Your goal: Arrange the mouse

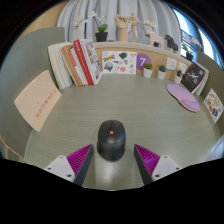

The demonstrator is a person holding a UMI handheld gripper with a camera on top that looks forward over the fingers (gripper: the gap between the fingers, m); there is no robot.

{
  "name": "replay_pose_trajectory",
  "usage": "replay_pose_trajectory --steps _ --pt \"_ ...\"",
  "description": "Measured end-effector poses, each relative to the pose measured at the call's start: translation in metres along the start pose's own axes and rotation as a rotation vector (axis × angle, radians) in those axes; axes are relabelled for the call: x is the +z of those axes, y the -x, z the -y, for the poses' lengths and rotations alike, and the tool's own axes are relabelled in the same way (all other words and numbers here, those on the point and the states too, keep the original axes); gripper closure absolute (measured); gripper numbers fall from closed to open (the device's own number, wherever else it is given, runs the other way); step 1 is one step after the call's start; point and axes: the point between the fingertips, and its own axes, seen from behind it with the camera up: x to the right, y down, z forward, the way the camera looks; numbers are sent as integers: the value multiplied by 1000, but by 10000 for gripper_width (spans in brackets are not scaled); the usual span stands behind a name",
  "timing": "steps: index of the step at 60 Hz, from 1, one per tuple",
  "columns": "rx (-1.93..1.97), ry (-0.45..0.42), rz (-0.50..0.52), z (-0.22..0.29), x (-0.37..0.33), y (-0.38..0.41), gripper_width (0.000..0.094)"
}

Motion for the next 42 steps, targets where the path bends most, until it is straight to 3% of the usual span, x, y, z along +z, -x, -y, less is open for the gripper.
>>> replay_pose_trajectory --steps 6,11,13,25,42 --pt "3 -8 -7 18 20 1 147" --pt "11 -13 -19 30 31 2 276" --pt "14 -13 -20 32 35 2 397" --pt "33 -40 -37 36 38 0 567" --pt "10 9 10 38 38 -2 593"
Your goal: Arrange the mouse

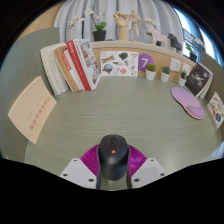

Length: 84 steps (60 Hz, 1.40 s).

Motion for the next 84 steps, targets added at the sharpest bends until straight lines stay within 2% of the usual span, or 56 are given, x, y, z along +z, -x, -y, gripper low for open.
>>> replay_pose_trajectory --steps 4,11,27,35,42,62,67,80,82,84 --pt "-19 0 -6 12 -2 -18 592" --pt "15 -71 1 65 3 -70 591" --pt "-17 -210 -61 218 12 -255 592" --pt "-11 -230 -85 258 31 -326 594" --pt "-7 -177 -82 250 66 -367 595" --pt "17 29 -51 165 139 -402 590" --pt "25 3 -48 168 139 -403 589" --pt "31 13 -55 167 139 -404 407" --pt "23 26 -73 166 137 -407 337" --pt "16 47 -82 163 131 -407 201"
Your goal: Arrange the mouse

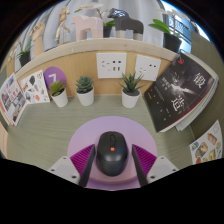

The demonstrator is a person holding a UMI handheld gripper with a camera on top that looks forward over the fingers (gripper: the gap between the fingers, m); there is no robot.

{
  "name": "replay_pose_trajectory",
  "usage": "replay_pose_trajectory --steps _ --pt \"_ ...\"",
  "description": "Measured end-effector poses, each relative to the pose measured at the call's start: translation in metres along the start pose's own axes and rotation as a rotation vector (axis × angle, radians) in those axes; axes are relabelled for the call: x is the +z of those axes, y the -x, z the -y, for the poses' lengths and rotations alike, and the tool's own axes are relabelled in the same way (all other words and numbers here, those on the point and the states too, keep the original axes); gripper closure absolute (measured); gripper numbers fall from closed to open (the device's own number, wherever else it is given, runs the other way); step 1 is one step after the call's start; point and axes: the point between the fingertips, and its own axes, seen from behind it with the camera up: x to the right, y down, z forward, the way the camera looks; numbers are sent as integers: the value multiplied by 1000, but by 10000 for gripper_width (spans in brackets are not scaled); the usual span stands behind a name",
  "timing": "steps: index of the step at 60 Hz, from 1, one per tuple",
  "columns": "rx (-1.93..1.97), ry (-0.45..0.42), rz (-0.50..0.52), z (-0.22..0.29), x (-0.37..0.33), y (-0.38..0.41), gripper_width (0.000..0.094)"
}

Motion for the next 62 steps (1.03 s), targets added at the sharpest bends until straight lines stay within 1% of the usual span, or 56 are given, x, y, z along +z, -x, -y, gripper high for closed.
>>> replay_pose_trajectory --steps 2,3,7,15,19,26,32,41,51,58,62 --pt "-5 8 2 1 -9 2 89" --pt "-6 5 6 3 -14 4 69" --pt "-11 -32 14 17 -42 12 71" --pt "-13 -79 -24 38 -122 22 75" --pt "-1 -127 -40 49 -169 32 70" --pt "19 -184 -20 51 -242 63 71" --pt "0 -201 -20 39 -290 86 72" --pt "-21 -218 -6 11 -339 122 72" --pt "-21 -212 29 -24 -374 161 72" --pt "-4 -219 59 -39 -389 185 71" --pt "-15 -219 57 -46 -395 192 74"
